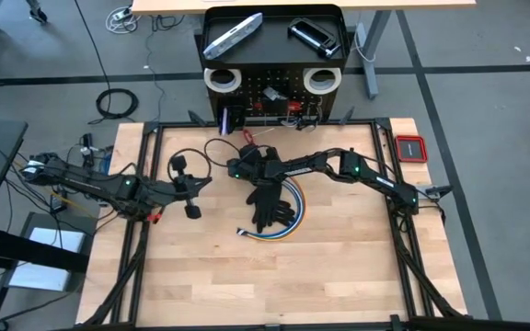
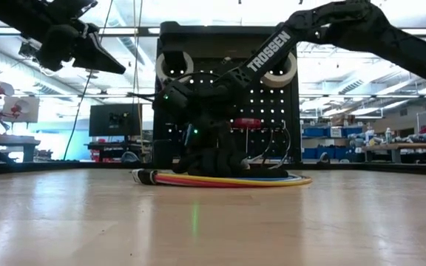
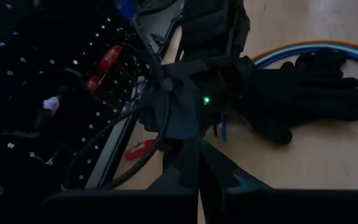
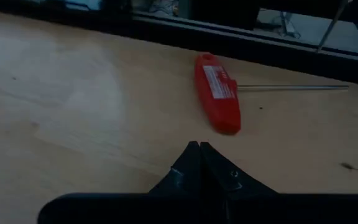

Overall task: Hang tools onto peg board
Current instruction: Hang the red allen wrench on the peg board

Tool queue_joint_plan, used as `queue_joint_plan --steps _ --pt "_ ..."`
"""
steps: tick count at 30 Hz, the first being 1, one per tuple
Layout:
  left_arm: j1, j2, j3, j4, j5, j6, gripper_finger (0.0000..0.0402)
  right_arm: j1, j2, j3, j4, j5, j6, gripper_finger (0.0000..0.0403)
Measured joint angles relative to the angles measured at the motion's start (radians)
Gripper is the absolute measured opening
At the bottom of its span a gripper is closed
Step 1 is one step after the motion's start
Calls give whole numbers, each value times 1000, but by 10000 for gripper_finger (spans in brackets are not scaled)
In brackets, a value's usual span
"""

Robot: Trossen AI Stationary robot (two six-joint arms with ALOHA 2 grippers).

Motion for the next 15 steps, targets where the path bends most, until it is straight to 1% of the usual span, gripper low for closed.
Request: queue_joint_plan --steps 3,5,11,13,15 --pt "0 -29 0 7 15 -1 4 0 0 0 33 7 4 9" --pt "0 -39 0 9 20 0 4 0 0 0 78 13 -21 9" --pt "0 -42 0 12 21 -3 4 -1 0 0 91 48 -34 7" --pt "0 -42 0 22 21 -3 4 -1 0 0 90 45 -38 7" --pt "3 -42 0 32 21 -2 4 -1 0 0 49 4 -22 8"
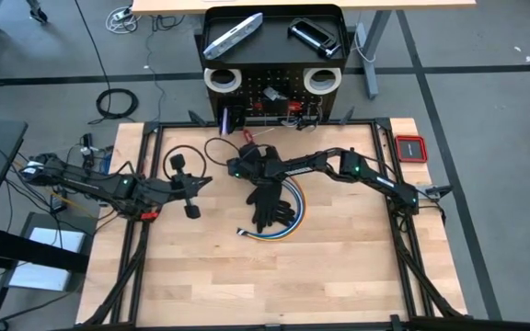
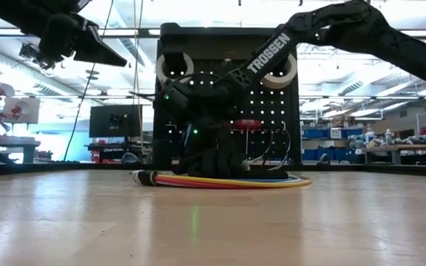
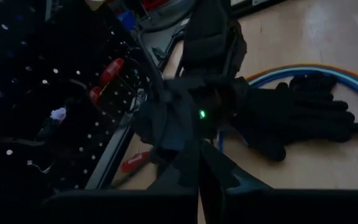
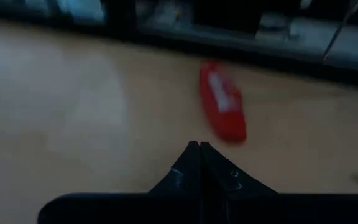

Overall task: Hang tools onto peg board
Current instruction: Hang the red allen wrench on the peg board

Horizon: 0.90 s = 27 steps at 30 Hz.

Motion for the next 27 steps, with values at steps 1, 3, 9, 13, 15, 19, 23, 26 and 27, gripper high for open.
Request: queue_joint_plan --steps 1,3,9,13,15,19,23,26,27 --pt "3 0 0 8 2 0 4 3 -2 0 -30 -27 15 8" --pt "12 0 0 11 3 -9 4 20 -18 0 -102 -58 52 8" --pt "38 3 -79 106 21 -27 4 168 -134 0 -320 62 126 8" --pt "73 74 -108 217 132 16 3 252 -242 0 -521 146 159 8" --pt "95 140 -68 231 159 67 2 289 -294 -1 -657 167 189 8" --pt "153 296 35 311 201 235 2 330 -392 -2 -986 184 366 8" --pt "191 445 113 363 310 399 3 376 -444 -2 -1328 189 613 8" --pt "201 529 135 287 237 448 9 428 -473 -6 -1457 217 785 8" --pt "204 558 139 282 206 450 11 445 -497 -28 -1441 224 763 8"
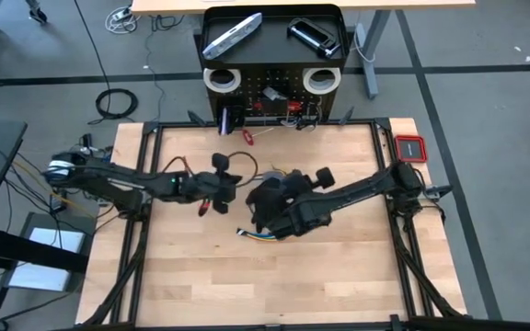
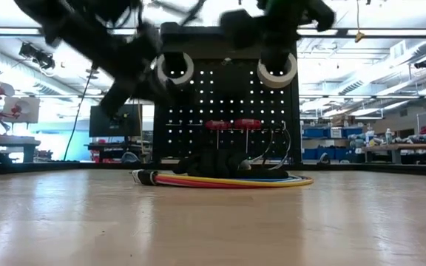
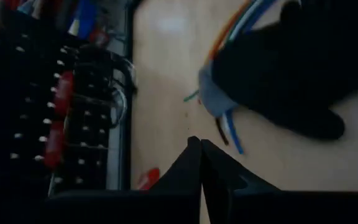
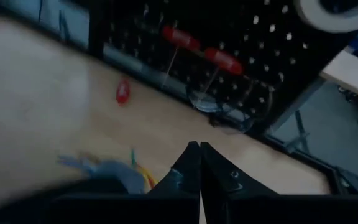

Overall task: Hang tools onto peg board
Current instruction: Hang the red allen wrench on the peg board

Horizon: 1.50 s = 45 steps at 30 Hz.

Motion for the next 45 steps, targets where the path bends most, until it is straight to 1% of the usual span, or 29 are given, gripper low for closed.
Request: queue_joint_plan --steps 2,4,6,8,10,12,14,18,21,22,24,25,26,27,29,31,34,36,39,41,43,45 --pt "-6 21 23 44 -68 2 14 23 -24 -43 17 -40 -25 8" --pt "-8 37 28 62 -159 1 14 36 -49 -83 -20 -92 33 8" --pt "-1 59 23 61 -247 1 15 70 -108 -131 -7 -84 83 8" --pt "-2 62 18 53 -292 1 15 97 -160 -183 -2 -71 99 8" --pt "0 58 27 83 -333 0 15 109 -206 -243 35 -74 99 8" --pt "5 58 24 63 -397 18 16 108 -261 -300 108 -84 51 8" --pt "10 61 22 66 -425 90 16 99 -331 -370 202 -96 -48 6" --pt "12 59 23 131 -420 235 16 41 -454 -541 528 -204 -329 5" --pt "13 59 24 116 -423 427 16 -15 -537 -682 832 -304 -564 5" --pt "12 59 23 109 -399 526 16 -33 -559 -730 914 -341 -623 6" --pt "13 63 25 70 -292 768 16 -68 -595 -810 1069 -396 -714 7" --pt "22 81 24 71 -233 882 16 -85 -612 -845 1140 -413 -748 7" --pt "37 103 24 93 -191 966 16 -101 -626 -876 1186 -417 -780 7" --pt "56 128 25 113 -175 1015 16 -119 -635 -902 1217 -416 -807 7" --pt "103 182 45 99 -189 1089 16 -146 -645 -942 1283 -418 -847 7" --pt "147 258 93 39 -210 1169 17 -169 -660 -967 1302 -421 -881 8" --pt "194 389 195 -113 -235 1243 17 -198 -663 -977 1327 -423 -929 8" --pt "217 467 282 -195 -242 1268 17 -210 -661 -979 1333 -423 -955 8" --pt "249 584 413 -315 -270 1287 17 -220 -661 -977 1346 -452 -986 8" --pt "265 637 482 -390 -271 1294 17 -221 -660 -977 1365 -469 -999 8" --pt "279 684 548 -389 -274 1320 17 -221 -662 -977 1349 -474 -1007 8" --pt "289 717 587 -391 -276 1349 17 -221 -661 -977 1363 -475 -1018 8"
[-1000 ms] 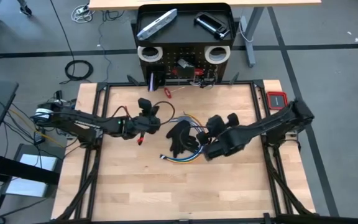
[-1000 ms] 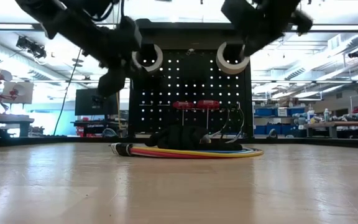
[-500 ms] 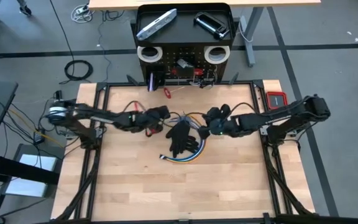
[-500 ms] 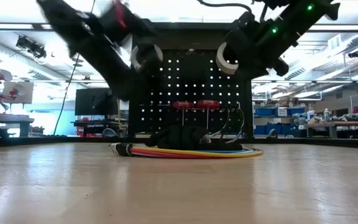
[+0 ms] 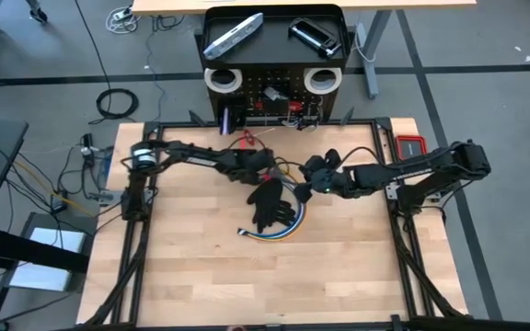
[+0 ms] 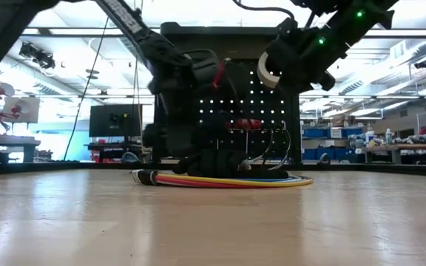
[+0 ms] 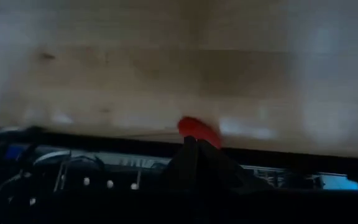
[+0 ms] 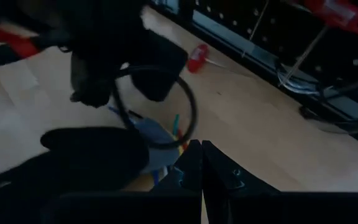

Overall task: Hang tools onto peg board
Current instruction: Hang the red allen wrench on the peg board

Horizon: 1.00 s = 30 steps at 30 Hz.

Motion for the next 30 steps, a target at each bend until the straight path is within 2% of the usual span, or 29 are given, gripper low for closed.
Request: queue_joint_plan --steps 3,6,11,14,18,24,30 --pt "5 52 73 6 -8 10 17 3 -1 -1 -32 -9 -4 9" --pt "-2 104 152 -30 -65 14 17 3 -14 0 -76 -25 8 9" --pt "-12 206 312 -174 -86 -19 17 4 -39 -2 -142 -27 24 9" --pt "-8 260 408 -278 -141 -28 17 4 -46 0 -145 -27 23 9" --pt "6 326 498 -414 -151 -40 17 4 -56 1 -138 -27 17 9" --pt "17 336 530 -437 -172 -91 17 4 -68 -2 -136 -48 23 9" --pt "31 335 554 -575 -139 -126 16 0 -82 5 -60 -86 27 9"
